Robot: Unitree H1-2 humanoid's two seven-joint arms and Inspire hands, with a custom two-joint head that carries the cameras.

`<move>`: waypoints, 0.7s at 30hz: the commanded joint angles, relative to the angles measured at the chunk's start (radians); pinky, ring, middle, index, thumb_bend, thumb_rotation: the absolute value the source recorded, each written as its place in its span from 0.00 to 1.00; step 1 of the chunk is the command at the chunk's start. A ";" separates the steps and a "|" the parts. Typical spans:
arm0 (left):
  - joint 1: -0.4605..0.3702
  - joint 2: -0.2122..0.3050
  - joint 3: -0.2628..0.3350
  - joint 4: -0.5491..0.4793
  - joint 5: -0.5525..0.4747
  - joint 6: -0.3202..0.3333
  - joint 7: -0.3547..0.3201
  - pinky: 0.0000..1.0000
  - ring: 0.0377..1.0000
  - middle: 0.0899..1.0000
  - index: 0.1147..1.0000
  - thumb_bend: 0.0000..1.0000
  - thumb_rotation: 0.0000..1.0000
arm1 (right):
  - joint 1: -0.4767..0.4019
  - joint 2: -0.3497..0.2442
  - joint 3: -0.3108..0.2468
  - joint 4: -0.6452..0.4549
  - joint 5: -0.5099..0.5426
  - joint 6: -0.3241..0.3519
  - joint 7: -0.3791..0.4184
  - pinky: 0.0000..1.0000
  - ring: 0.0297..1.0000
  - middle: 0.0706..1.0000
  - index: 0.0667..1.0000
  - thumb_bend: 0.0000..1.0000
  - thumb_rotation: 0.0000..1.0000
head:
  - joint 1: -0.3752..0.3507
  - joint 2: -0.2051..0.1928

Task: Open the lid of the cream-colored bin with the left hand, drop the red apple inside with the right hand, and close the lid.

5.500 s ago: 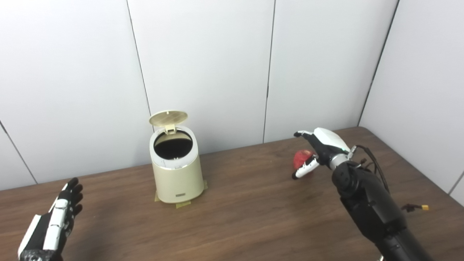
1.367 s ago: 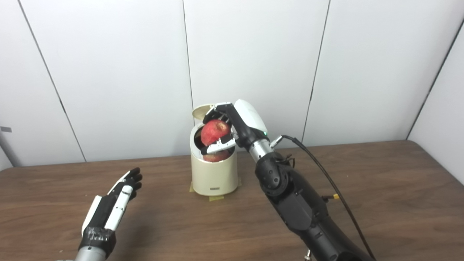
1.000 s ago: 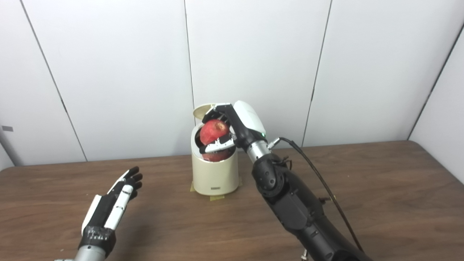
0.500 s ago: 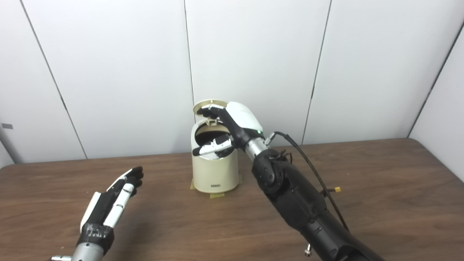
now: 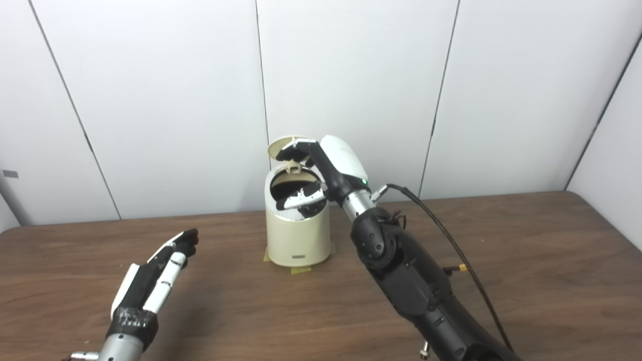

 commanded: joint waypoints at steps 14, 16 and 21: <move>-0.062 0.001 -0.018 0.016 0.016 -0.047 0.009 0.95 0.91 0.90 0.88 0.45 0.80 | 0.170 -0.048 -0.153 -0.291 0.202 0.025 0.076 0.41 0.44 0.45 0.45 0.52 0.00 | 0.001 -0.016; -0.067 -0.001 -0.019 0.020 0.017 -0.043 0.011 0.95 0.91 0.90 0.88 0.45 0.80 | 0.225 -0.051 -0.169 -0.349 0.217 0.058 0.086 0.42 0.45 0.45 0.45 0.52 0.00 | 0.002 -0.016; -0.112 0.000 -0.022 0.059 0.014 -0.039 0.010 0.94 0.91 0.90 0.92 0.47 0.82 | 0.331 -0.023 -0.243 -0.437 0.293 0.129 0.082 0.39 0.40 0.45 0.49 0.52 0.00 | -0.001 -0.019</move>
